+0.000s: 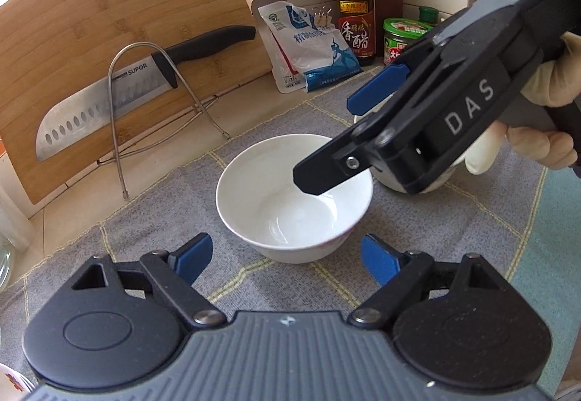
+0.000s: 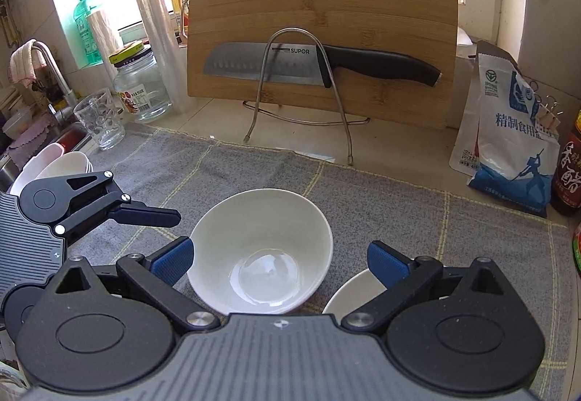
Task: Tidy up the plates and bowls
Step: 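Move the right tool to the rim of another white bowl and close, then lift the second bowl with the right tool over the placed bowl, then lower the held bowl into the placed bowl with the right tool, then open the right tool and pull it away from the nested bowls, then move the right tool to the rim of the floral-patterned white bowl and close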
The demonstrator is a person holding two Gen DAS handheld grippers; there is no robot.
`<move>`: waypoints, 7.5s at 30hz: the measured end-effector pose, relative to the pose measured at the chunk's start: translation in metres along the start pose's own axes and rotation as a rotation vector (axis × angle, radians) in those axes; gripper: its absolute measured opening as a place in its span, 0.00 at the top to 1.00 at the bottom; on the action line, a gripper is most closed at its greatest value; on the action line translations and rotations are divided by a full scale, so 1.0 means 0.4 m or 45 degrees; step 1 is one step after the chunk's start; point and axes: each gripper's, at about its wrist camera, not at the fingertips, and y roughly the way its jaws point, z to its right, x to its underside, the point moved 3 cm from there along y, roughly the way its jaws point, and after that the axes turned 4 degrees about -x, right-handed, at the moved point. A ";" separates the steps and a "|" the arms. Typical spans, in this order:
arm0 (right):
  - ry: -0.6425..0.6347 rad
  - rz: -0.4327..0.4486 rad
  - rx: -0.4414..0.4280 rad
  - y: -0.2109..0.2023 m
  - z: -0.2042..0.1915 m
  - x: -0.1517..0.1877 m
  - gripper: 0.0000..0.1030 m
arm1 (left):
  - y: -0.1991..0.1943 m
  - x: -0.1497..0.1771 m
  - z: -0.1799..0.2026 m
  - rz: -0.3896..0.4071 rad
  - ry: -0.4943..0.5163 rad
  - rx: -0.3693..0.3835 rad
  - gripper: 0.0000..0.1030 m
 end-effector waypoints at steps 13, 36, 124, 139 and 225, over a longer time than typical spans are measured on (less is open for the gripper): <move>0.008 -0.076 -0.061 0.066 0.018 -0.012 0.16 | 0.045 -0.013 -0.001 -0.020 -0.007 0.031 0.17; 0.074 -0.122 -0.125 0.081 0.029 -0.013 0.22 | 0.059 -0.018 -0.007 -0.040 -0.026 0.083 0.19; 0.232 -0.089 -0.056 -0.083 -0.474 0.194 0.22 | -0.371 0.289 -0.040 -0.060 0.044 0.249 0.19; 0.217 -0.093 -0.044 -0.075 -0.473 0.193 0.22 | -0.365 0.293 -0.042 -0.056 0.035 0.251 0.18; -0.020 -0.078 -0.075 -0.096 0.238 0.111 0.09 | 0.082 -0.091 0.341 0.096 -0.167 -0.226 0.08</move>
